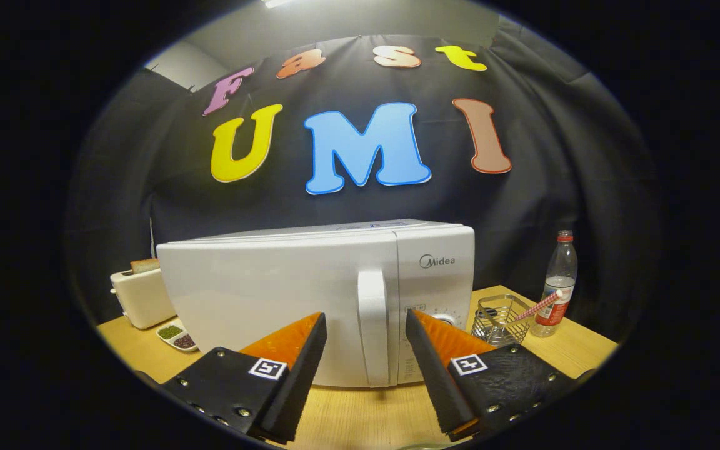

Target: Open the microwave, put the food inside, and close the microwave door.

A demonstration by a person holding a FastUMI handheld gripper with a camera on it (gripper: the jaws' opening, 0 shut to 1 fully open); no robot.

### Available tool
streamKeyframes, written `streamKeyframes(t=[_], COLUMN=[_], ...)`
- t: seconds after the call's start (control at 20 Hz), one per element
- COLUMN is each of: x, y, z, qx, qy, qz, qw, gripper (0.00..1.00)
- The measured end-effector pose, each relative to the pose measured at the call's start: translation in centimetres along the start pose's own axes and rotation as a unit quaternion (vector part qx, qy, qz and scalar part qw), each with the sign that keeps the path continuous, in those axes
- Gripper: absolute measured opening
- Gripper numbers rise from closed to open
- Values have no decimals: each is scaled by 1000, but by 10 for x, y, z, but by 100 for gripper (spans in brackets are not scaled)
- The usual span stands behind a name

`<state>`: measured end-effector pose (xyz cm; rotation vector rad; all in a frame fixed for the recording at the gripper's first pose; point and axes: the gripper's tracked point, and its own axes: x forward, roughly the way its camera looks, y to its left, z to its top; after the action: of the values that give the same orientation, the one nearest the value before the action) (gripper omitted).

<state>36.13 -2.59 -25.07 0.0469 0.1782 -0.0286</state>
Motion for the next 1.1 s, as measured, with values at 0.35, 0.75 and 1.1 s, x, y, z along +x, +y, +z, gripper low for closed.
streamKeyframes(t=[0.35,0.75,1.1], x=[21,17,-6], y=[-10,-9,-4], z=[-10,-12,-15], qx=[9,1,-22], qy=[17,40,46], qz=[-26,-36,-25], qw=[999,999,998], gripper=[47,15,15])
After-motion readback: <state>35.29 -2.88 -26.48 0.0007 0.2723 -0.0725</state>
